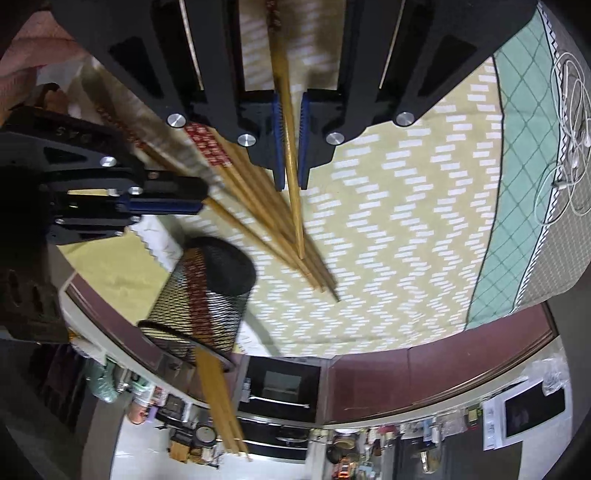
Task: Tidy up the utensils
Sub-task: 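Lift the grasped chopstick upright out of the pile with the right gripper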
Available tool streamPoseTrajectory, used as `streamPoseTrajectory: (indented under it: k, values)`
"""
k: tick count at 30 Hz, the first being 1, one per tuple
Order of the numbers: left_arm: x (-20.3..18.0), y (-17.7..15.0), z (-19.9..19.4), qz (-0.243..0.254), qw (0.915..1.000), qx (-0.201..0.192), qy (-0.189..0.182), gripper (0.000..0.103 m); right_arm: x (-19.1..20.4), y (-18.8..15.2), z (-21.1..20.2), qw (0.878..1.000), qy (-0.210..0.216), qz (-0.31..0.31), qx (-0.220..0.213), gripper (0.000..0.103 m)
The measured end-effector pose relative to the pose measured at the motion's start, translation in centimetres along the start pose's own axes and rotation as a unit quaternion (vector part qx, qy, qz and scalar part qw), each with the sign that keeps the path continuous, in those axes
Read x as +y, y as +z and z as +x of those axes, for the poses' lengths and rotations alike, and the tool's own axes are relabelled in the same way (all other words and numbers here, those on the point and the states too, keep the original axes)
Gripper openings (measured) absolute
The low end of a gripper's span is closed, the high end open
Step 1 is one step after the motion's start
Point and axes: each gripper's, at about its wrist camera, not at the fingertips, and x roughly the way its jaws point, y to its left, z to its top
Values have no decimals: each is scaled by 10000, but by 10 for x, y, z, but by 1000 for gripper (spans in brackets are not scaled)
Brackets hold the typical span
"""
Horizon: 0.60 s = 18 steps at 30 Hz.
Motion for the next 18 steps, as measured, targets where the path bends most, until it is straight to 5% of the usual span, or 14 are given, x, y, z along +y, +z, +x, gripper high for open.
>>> streamPoseTrajectory:
  k: [18]
  values:
    - [-1, -2, 22, 6, 9995, 304, -3, 10, -5, 4, 19, 9995, -109, -85, 270, 8]
